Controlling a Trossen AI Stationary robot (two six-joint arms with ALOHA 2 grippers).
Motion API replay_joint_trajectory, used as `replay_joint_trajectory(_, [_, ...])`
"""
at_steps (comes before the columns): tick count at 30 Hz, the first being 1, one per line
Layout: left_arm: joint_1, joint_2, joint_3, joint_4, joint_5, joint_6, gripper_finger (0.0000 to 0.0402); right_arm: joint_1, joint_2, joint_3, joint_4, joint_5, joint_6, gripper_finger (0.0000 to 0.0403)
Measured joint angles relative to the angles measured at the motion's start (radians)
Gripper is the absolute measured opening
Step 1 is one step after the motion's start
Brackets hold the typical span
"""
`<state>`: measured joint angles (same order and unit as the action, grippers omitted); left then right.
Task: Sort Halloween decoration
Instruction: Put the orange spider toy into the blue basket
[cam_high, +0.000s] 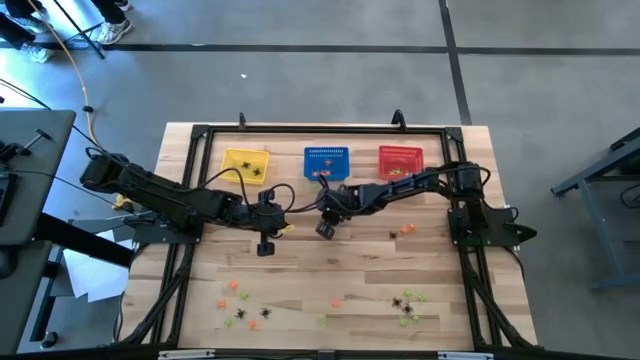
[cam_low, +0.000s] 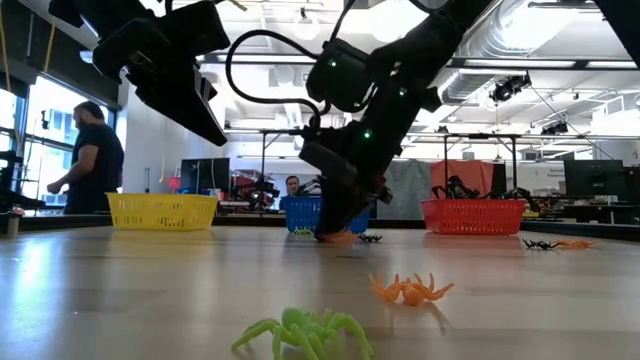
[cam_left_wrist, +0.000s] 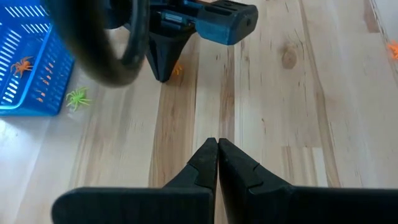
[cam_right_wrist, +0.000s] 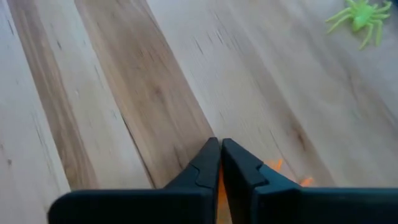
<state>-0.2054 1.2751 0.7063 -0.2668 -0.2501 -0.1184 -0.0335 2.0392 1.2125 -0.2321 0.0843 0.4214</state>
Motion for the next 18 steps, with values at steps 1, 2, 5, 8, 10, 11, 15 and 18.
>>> replay_joint_trajectory(1, [0.0, 0.0, 0.0, 0.0, 0.0, 0.0, 0.0, -0.002, 0.0, 0.0, 0.001, -0.013, 0.0, 0.0004])
replay_joint_trajectory(2, [0.0, 0.0, 0.0, 0.0, 0.0, 0.0, 0.0, -0.002, -0.002, 0.0, 0.004, -0.02, 0.0, 0.0003])
replay_joint_trajectory(5, [0.0, 0.0, 0.0, 0.0, 0.0, 0.0, 0.0, -0.002, -0.01, 0.0, 0.006, -0.025, 0.004, 0.0002])
replay_joint_trajectory(8, [0.0, 0.0, 0.0, 0.0, 0.0, 0.0, 0.0, -0.002, -0.025, -0.003, -0.003, -0.031, 0.0, 0.0001])
replay_joint_trajectory(10, [0.0, 0.0, 0.0, -0.003, 0.0, 0.0, 0.0, 0.0, -0.044, -0.005, -0.024, -0.054, 0.0, 0.0001])
replay_joint_trajectory(11, [0.0, 0.0, 0.0, -0.004, 0.0, 0.0, 0.0, 0.001, -0.055, -0.007, -0.036, -0.064, 0.0, 0.0001])
replay_joint_trajectory(15, [0.0, 0.0, 0.0, -0.007, 0.0, 0.0, 0.0, 0.002, -0.122, -0.006, -0.036, -0.06, -0.003, 0.0])
replay_joint_trajectory(18, [0.0, 0.0, 0.0, -0.006, 0.0, 0.007, 0.0, 0.0, -0.166, -0.005, -0.032, -0.049, -0.015, 0.0])
